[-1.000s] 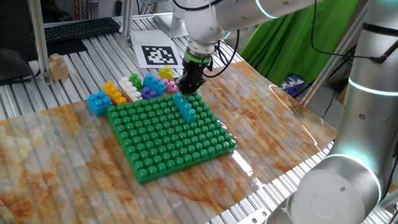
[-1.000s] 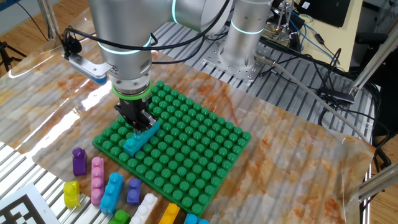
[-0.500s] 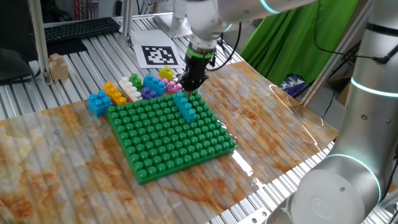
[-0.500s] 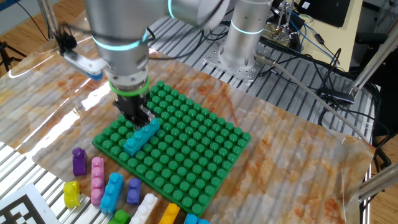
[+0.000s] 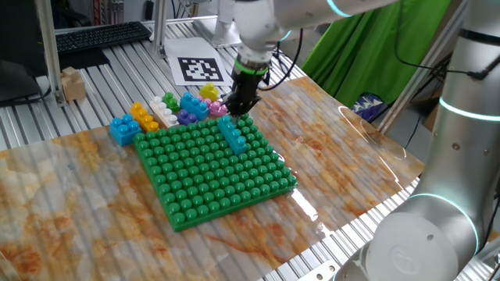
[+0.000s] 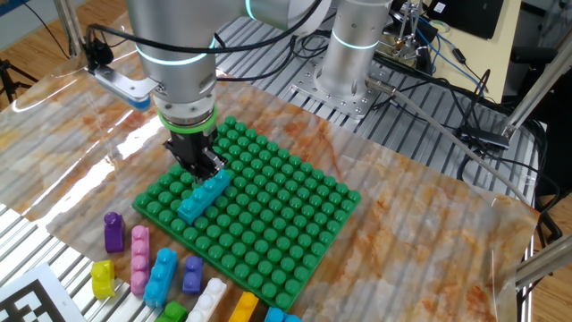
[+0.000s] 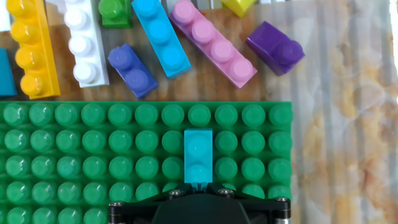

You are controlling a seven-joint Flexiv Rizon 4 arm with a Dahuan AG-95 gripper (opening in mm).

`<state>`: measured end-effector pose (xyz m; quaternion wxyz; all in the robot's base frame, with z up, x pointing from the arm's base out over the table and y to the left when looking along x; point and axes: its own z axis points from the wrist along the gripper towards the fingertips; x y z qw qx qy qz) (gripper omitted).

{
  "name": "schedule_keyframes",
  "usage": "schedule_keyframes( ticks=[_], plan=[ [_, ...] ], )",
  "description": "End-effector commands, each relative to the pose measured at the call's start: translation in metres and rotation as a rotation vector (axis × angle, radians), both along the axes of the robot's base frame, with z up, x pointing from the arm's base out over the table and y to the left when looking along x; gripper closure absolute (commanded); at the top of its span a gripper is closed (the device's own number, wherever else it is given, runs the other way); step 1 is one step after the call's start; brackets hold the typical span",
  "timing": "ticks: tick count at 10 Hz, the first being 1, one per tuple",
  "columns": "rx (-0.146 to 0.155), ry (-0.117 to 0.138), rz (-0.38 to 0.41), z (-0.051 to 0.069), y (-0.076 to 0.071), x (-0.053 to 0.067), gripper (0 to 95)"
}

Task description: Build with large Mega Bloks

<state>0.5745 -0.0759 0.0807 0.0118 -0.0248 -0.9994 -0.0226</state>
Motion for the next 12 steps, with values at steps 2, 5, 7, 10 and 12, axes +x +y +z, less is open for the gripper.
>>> schedule_keyframes(
  ticks=[2,5,7,10,12],
  plan=[
    [-0.002,-0.012,-0.006,-0.011,0.002,0.002,95.0],
    [0.002,0.003,-0.006,0.000,0.000,0.003,95.0],
    [0.014,0.028,-0.013,0.015,-0.003,0.000,95.0],
    [0.014,0.070,-0.046,0.035,-0.008,-0.006,95.0],
    [0.000,0.088,-0.049,0.047,-0.013,-0.010,95.0]
  ],
)
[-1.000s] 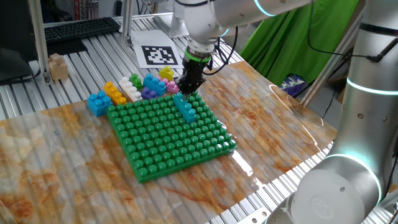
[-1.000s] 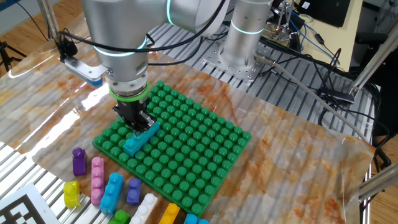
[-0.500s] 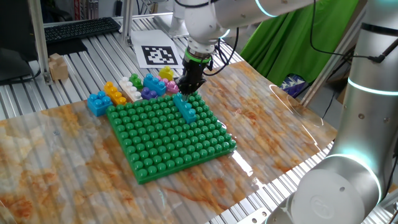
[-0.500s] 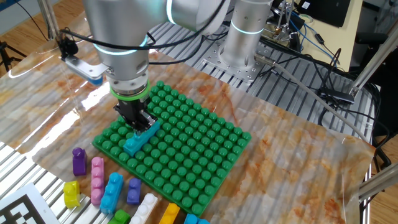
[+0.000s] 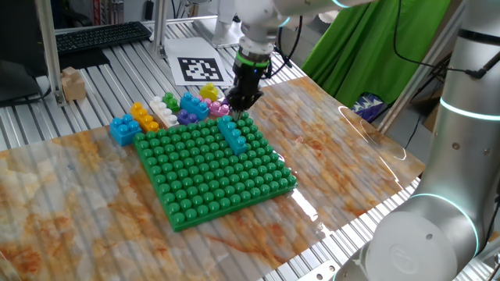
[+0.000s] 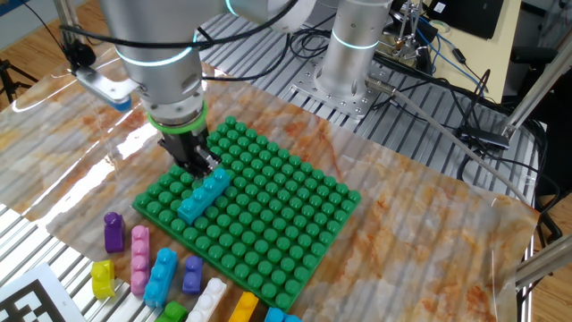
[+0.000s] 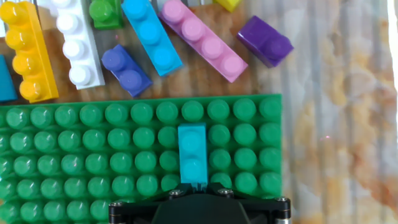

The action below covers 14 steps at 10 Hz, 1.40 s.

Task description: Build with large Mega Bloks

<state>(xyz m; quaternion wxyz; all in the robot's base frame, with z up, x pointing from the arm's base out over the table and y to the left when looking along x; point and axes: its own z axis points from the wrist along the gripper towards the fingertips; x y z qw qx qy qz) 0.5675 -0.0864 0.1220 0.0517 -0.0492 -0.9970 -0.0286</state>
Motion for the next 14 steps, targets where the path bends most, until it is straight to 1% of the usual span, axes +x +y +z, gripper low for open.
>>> schedule_keyframes(
  ticks=[1,2,3,4,5,6,7,8,9,10,11,12,14],
  plan=[
    [-0.044,0.026,-0.001,0.012,-0.005,-0.006,95.0],
    [-0.076,0.039,0.009,0.017,-0.007,-0.008,95.0],
    [-0.107,0.063,-0.006,0.022,-0.009,-0.010,95.0],
    [-0.125,0.071,-0.020,0.025,-0.010,-0.012,95.0],
    [-0.147,0.070,-0.030,0.030,-0.013,-0.014,95.0],
    [-0.145,0.071,-0.035,0.034,-0.015,-0.017,95.0],
    [-0.144,0.076,-0.050,0.035,-0.016,-0.017,95.0],
    [-0.137,0.088,-0.063,0.037,-0.017,-0.019,95.0],
    [-0.127,0.087,-0.073,0.040,-0.019,-0.020,95.0],
    [-0.115,0.089,-0.077,0.040,-0.019,-0.020,95.0],
    [-0.073,0.087,-0.088,0.040,-0.019,-0.021,95.0],
    [-0.056,0.088,-0.092,0.041,-0.017,-0.021,95.0],
    [-0.045,0.067,-0.077,0.042,-0.016,-0.021,95.0]
  ],
)
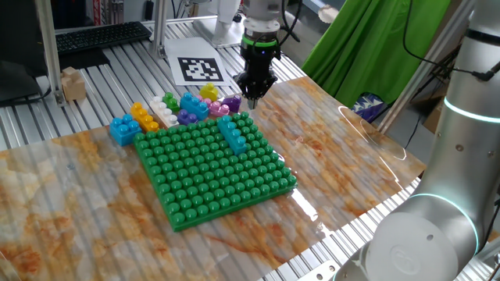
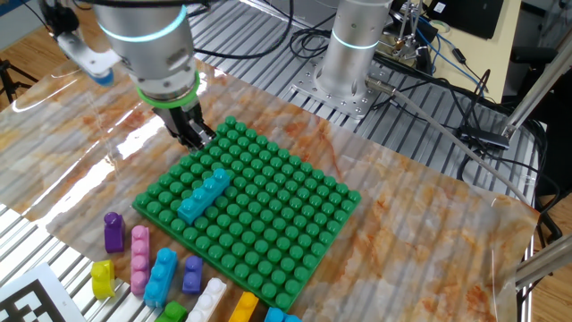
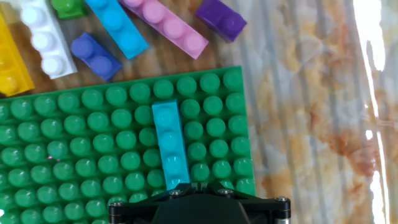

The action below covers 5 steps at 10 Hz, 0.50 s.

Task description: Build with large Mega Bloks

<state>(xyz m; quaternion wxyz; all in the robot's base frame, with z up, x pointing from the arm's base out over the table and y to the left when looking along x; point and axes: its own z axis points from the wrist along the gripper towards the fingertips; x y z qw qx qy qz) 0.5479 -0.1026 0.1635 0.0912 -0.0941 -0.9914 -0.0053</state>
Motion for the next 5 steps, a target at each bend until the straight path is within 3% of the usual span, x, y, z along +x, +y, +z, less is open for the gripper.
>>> schedule_keyframes(
  ticks=[1,5],
  plan=[
    [0.000,-0.028,0.012,0.0003,0.0007,-0.0016,95.0],
    [-0.032,-0.046,0.014,0.0040,0.0098,-0.0031,95.0]
  ],
)
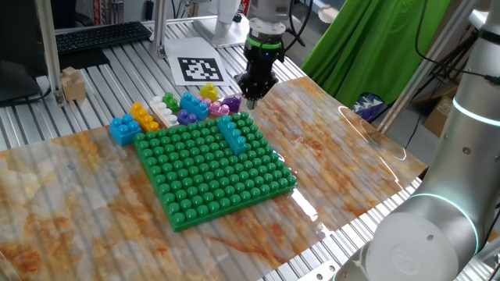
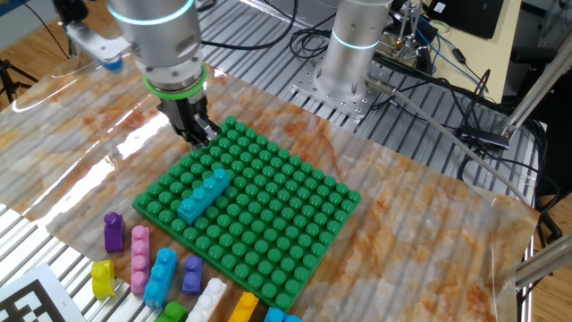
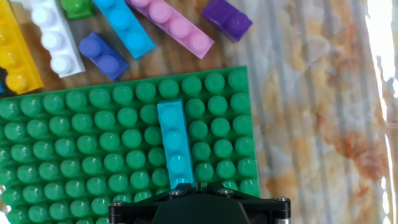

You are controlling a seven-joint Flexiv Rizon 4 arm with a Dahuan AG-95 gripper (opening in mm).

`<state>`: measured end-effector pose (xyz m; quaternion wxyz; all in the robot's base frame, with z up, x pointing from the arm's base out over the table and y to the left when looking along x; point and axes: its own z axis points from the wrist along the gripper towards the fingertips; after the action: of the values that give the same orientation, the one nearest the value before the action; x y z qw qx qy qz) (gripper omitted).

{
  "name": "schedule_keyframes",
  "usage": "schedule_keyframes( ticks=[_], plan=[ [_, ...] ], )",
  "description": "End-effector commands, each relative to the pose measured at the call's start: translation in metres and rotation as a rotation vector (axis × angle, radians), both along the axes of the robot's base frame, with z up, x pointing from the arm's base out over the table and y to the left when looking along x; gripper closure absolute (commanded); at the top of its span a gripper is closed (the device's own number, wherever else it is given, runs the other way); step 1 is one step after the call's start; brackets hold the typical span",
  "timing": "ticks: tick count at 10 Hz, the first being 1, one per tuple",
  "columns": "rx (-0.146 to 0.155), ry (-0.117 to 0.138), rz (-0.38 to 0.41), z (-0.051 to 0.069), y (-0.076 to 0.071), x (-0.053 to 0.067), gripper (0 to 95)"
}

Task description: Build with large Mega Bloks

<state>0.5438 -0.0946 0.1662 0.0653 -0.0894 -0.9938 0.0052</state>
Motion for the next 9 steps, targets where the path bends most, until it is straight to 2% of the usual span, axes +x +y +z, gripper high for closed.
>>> schedule_keyframes(
  ticks=[1,2,5,7,8,9],
  plan=[
    [-0.038,0.003,0.018,0.004,0.007,0.000,95.0],
    [-0.059,-0.004,0.032,0.003,0.011,0.001,76.0],
    [-0.045,-0.016,0.030,-0.004,0.028,0.009,76.0],
    [-0.039,-0.039,0.058,-0.014,0.039,0.021,76.0],
    [-0.039,-0.041,0.063,-0.016,0.042,0.025,57.0],
    [-0.036,-0.046,0.070,-0.019,0.046,0.031,57.0]
  ],
)
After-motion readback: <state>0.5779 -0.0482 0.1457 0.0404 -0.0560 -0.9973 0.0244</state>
